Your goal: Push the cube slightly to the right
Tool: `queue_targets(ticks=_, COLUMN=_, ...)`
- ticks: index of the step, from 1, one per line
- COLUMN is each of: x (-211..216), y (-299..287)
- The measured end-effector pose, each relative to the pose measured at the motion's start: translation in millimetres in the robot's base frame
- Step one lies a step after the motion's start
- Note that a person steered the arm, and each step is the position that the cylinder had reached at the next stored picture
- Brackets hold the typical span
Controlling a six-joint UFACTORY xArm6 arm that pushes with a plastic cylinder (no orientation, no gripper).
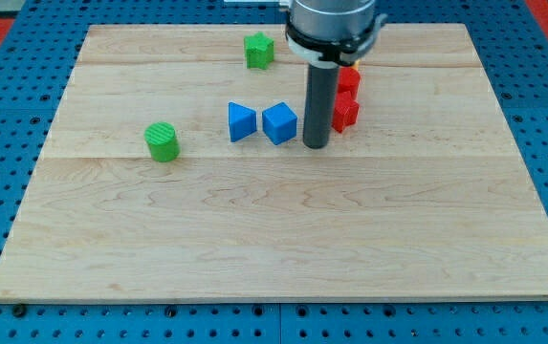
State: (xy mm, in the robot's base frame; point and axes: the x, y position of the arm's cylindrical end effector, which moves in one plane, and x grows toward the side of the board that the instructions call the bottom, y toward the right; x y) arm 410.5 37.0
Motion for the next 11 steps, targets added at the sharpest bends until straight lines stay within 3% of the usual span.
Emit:
queue_targets(ticks=2, x=-77, y=-77)
queue_targets(ticks=4, x=-91, y=-56)
queue_targets(ticks=5, x=-118, y=-137)
queue_targets(ticks=6, x=-122, y=-173)
queue_targets(ticks=7, x=-92, y=-185)
queue_targets(ticks=9, x=-83, y=-108)
queue_targets(ticks=10, x=-86, y=-126)
queue_targets(ticks=11, x=-135, y=-125)
